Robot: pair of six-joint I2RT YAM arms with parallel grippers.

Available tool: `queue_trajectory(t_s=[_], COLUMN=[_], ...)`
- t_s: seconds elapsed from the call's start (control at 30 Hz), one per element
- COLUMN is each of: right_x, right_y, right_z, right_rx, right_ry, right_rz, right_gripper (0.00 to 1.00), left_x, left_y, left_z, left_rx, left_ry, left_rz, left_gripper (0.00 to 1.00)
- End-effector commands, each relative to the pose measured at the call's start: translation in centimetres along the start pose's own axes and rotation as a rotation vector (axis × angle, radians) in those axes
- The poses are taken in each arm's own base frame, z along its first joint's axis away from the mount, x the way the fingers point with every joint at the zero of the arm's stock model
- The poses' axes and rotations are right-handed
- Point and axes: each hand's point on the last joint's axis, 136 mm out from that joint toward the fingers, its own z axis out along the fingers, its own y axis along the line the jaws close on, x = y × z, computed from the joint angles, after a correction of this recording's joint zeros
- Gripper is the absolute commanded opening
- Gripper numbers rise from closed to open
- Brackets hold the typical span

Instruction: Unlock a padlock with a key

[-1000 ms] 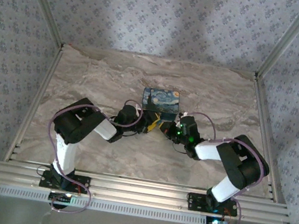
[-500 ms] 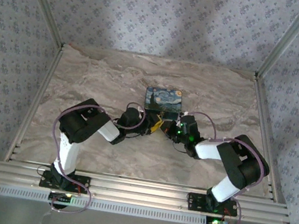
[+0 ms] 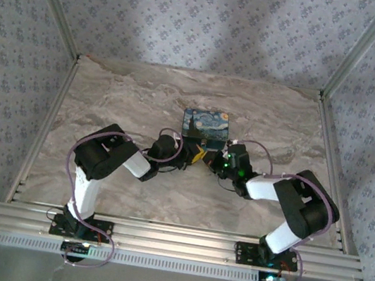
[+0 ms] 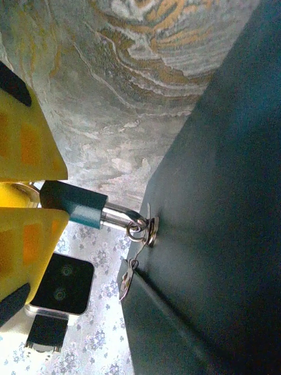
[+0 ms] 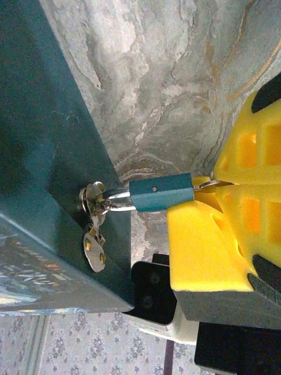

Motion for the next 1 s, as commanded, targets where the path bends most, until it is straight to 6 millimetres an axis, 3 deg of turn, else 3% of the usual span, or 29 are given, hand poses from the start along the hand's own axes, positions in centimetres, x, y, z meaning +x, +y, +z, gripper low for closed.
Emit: queue_trajectory(t_s=[0.0,0.2,0.37,0.43,0.7,0.83,0.97], right_x=[-0.6,-0.7,-1.7,-2.6,-4.7,-2.9,-0.9], right_y=[1.1,-0.5,-0.7,0.0,4.8,5.7,4.4], right_z=[-1.0,-2.4,-3.8,-4.6,-8.1,-8.2,-7.3], right_rx=[-0.031,0.024,0.069,0.092,0.199,0.17,0.229], right_ry=[-0.023,-0.04,-0.061,-0.076,-0.16,-0.188,-0.164], right_rz=[-0.02,-0.039,-0.15,-0.273,-1.064,-1.449,-1.762], right_gripper=[0.13,0.3,0.37,0.38,0.5,0.52,0.52], left_x=[-0.1,-0.3,-0.2,-0.3,-0.3,-0.3,-0.3], left_y=[0.1,-0.5,-0.6,-0.6,-0.9,-0.9,-0.9], left_z=[0.2,0.1,0.3,0.2,0.2,0.2,0.2], left_rx=[-0.014,-0.017,-0.017,-0.016,-0.011,-0.01,-0.011], left_ry=[-0.013,-0.017,-0.012,-0.013,-0.015,-0.016,-0.015], left_rz=[0.016,0.034,0.035,0.035,0.038,0.039,0.04], left_gripper=[0.11,0.09,0.09,0.09,0.09,0.1,0.09])
